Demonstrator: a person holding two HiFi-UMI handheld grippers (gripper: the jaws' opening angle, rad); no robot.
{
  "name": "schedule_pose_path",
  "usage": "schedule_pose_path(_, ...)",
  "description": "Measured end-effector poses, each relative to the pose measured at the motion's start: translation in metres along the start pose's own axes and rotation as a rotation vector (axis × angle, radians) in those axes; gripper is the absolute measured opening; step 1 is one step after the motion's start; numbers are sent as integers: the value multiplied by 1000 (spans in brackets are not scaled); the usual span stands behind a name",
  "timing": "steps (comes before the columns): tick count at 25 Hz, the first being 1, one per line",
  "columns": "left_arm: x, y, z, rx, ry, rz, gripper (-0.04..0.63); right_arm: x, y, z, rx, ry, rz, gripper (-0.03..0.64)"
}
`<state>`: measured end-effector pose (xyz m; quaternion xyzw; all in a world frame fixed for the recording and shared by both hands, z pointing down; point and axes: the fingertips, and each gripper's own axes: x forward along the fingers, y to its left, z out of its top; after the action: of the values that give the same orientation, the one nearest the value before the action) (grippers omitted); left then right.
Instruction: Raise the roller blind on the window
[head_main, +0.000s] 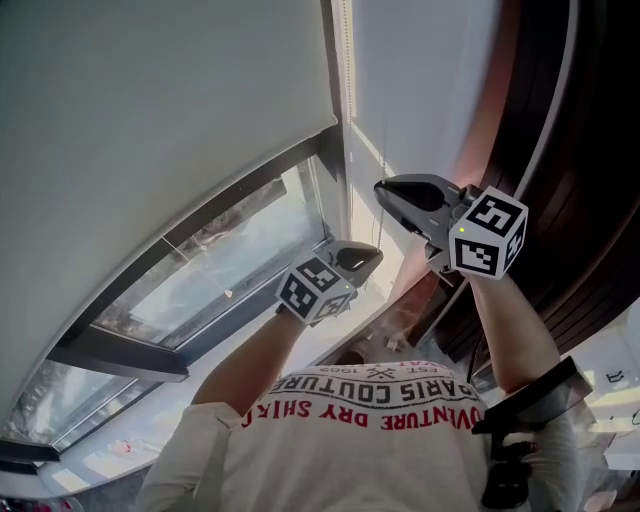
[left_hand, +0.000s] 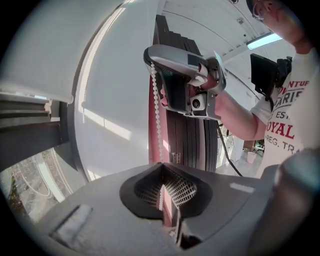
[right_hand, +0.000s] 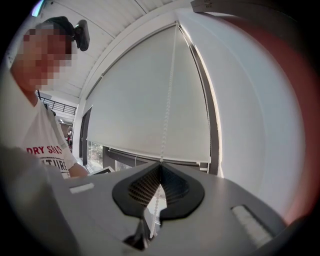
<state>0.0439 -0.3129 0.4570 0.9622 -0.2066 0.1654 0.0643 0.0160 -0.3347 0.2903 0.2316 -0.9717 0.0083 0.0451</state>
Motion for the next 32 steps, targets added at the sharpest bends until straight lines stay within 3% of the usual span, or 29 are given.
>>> schedule_pose_path(17,22,-2,-67,-110,74,11,5,3,3,-73,35,63,-28,6)
schedule_pose_path(23,27,-11,-84,-164,95,-28,6,0,12,-89,85,46,-33,6)
schedule_pose_path(29,26,-22,-75,-86,106,-45,9,-2,16,-85,76,45,-35,6)
schedule_pose_path(32,22,-27,-59,-48,64,-59,37,-2,14,-86,79,43,-39,6)
